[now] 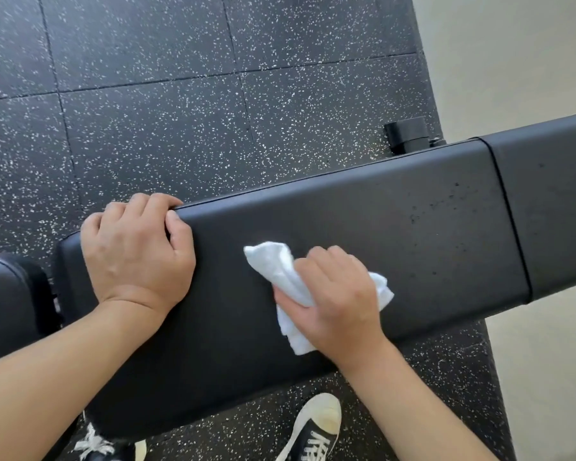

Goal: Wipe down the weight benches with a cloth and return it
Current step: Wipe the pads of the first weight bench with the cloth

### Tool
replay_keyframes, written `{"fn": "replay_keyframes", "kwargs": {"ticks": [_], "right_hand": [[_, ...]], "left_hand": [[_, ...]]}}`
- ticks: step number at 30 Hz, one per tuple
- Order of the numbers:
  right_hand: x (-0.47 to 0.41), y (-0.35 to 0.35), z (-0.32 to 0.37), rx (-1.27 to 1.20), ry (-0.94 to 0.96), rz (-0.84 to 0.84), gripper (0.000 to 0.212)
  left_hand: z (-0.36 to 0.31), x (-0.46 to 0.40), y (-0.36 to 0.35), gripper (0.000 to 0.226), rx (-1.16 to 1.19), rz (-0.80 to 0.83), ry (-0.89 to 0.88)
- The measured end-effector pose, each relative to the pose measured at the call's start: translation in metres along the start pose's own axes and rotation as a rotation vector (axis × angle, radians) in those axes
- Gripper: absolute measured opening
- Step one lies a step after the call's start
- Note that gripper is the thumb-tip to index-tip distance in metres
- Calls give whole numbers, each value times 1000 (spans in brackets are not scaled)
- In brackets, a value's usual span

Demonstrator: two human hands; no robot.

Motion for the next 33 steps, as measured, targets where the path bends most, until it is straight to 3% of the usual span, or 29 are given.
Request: {"fn": "replay_keyframes", "kwargs": {"ticks": [4,8,12,16,19,22,25,29,33], "right_hand": [[-31,18,-58,134,-151,-132,41],[-90,-2,-47,125,-352,-166,31],[-113,-41,16,101,-205,-90,26],[-56,-36,43,21,-85,-23,23],[13,-4,25,-2,6,76,26],[44,33,-27,46,-18,63,28],[23,43,-62,131,-123,-45,37],[-42,7,-37,155,-332,-149,33],[-105,-44,34,98,-213,-68,26]], "left_hand": [[-1,0,1,33,9,11,6],[-1,0,2,34,2,19,8],[-2,0,2,34,2,10,10],[-1,0,0,34,-9,21,5],[0,1,1,35,6,12,7],[-2,0,2,34,16,9,4],[0,0,1,33,10,11,6],[1,1,0,33,22,12,7],[0,1,0,35,26,14,3]]}}
Point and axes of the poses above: each hand's wrist, its own x-axis away from the middle knuckle, its own y-axis out of the back of the hand, z = x × y, the point moved 3 cm from there along -x, towards the middle knuckle, and after that the axes turned 4 degrees about -y, right-handed, at the moved point
